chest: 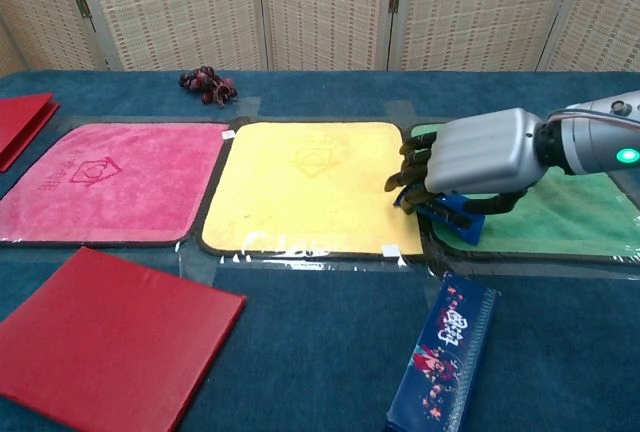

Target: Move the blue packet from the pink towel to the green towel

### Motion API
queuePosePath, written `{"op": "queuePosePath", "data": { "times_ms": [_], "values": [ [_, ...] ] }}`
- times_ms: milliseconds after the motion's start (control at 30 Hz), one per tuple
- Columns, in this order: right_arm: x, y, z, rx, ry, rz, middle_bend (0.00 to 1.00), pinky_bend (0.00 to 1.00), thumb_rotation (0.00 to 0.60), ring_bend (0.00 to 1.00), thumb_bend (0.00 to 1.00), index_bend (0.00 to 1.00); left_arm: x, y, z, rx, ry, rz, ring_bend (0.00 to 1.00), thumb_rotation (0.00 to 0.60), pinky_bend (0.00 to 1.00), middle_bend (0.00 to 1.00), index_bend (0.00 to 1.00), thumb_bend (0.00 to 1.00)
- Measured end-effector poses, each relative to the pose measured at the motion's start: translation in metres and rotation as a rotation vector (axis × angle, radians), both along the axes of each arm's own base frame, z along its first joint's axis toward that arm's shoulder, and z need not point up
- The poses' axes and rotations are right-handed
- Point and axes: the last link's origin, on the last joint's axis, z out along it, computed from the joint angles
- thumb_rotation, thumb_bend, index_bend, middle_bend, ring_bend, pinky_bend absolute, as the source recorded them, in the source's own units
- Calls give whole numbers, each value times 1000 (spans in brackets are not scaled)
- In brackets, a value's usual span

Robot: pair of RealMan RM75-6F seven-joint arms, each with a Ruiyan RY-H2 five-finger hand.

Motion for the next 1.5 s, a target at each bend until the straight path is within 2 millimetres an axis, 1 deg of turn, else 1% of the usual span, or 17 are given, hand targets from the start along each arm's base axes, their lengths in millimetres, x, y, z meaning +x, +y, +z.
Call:
{"op": "queuePosePath", "data": {
  "times_ms": [100,200,833,967,1033,1100,1200,1333,1500],
  "values": [
    [-9,-1,1,-6,37,-5,77,0,600,68,586,184,-2,-1,0,1,1,2,0,600,10,0,0,435],
    [-17,-2,8,-20,49,-17,84,0,600,70,585,184,-4,-1,1,6,-4,8,0,600,10,0,0,435],
    [-78,1,79,-179,71,-159,101,0,600,61,585,184,-3,3,-4,-7,-10,0,0,600,10,0,0,435],
    [-88,0,97,-220,85,-181,101,0,600,64,585,184,-3,4,-4,-7,-10,-1,0,600,10,0,0,435],
    [-88,0,102,-238,68,-188,101,0,600,68,585,184,-2,5,-5,-8,-11,-2,0,600,10,0,0,434],
    [-85,-1,104,-247,38,-190,101,0,600,66,585,184,-2,5,-5,-9,-11,-2,0,600,10,0,0,434],
    [-75,0,103,-243,-25,-183,101,0,600,57,585,184,-2,4,-5,-8,-11,0,0,600,10,0,0,434],
    [-56,4,86,-192,-82,-151,99,0,600,84,585,184,-1,4,-5,-7,-10,0,0,600,10,0,0,434],
    [-43,6,59,-132,-92,-132,76,0,600,78,586,184,0,4,-4,-5,-9,0,0,600,11,0,0,434]
  ]
}}
